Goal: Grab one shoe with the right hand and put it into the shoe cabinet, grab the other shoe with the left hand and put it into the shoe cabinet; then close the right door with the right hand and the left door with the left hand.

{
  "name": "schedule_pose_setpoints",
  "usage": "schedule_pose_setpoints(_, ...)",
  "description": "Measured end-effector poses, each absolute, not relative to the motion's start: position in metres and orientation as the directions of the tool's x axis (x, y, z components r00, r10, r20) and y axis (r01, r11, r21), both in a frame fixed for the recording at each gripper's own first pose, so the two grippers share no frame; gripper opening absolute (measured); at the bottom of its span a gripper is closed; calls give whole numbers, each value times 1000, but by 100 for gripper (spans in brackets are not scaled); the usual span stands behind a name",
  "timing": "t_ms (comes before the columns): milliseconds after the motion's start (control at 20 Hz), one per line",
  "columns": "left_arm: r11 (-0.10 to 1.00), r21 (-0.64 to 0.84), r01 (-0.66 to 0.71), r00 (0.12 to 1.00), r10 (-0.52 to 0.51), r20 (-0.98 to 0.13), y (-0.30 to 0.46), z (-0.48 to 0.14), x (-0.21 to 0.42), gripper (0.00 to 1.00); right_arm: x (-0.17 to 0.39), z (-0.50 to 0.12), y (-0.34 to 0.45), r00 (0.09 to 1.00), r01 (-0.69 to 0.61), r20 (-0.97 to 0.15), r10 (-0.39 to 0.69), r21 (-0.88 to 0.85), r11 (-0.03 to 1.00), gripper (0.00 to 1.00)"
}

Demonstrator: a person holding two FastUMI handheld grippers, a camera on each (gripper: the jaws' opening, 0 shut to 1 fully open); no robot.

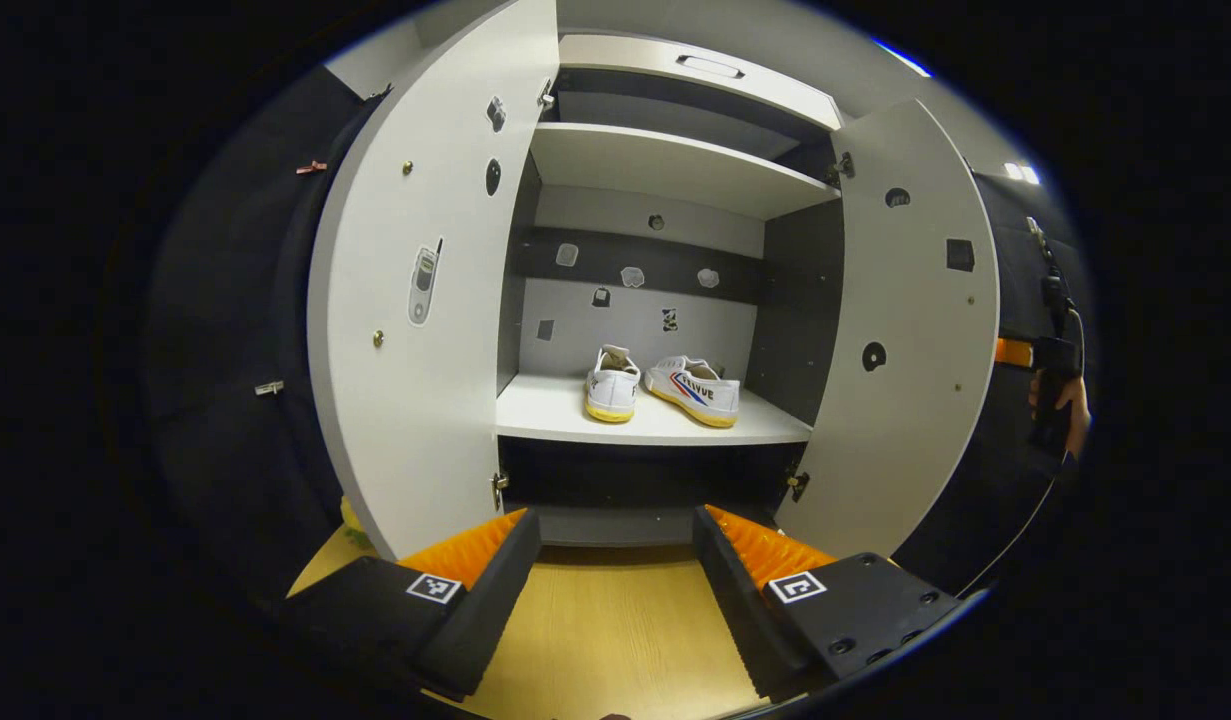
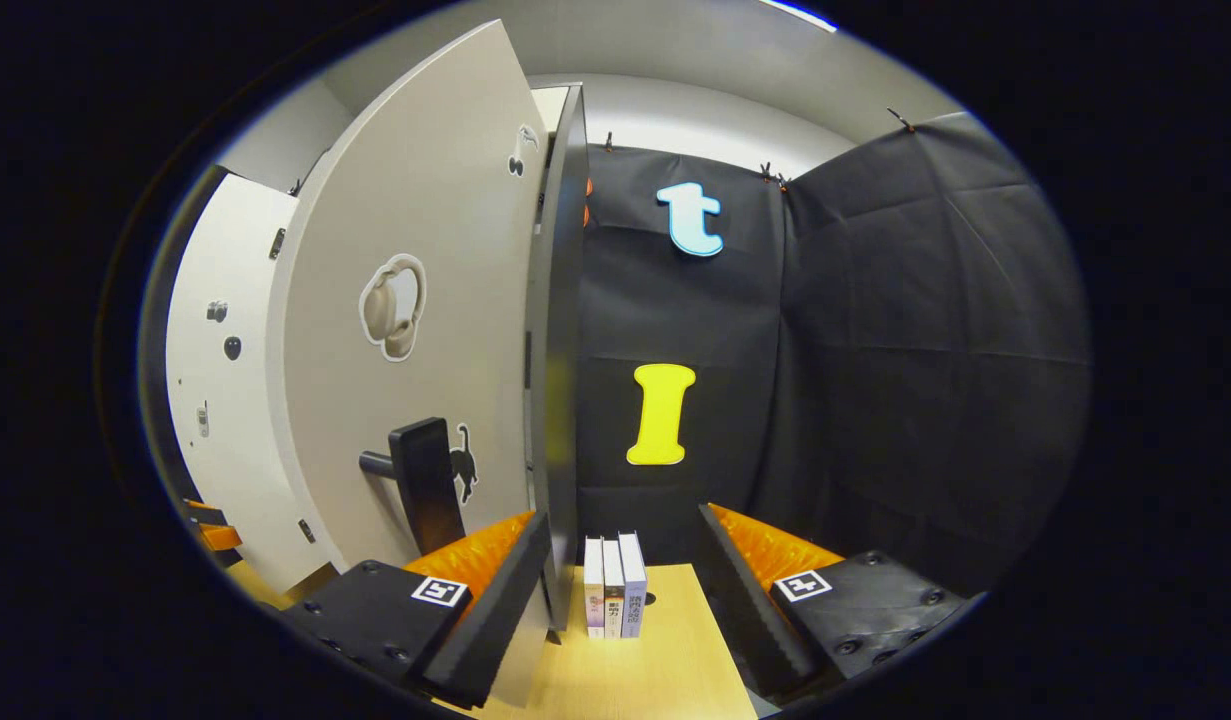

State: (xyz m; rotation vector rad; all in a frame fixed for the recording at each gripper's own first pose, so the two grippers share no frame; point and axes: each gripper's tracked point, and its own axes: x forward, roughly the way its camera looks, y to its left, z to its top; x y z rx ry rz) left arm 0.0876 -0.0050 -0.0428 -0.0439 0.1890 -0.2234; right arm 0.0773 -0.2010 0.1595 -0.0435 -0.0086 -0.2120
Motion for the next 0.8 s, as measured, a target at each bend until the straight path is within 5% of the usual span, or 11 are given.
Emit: schedule_pose_setpoints(800,986,-91,142,968,-158,-195,36,-47,76,95,100,150,-132,994,111,-5,-111,65,992,95)
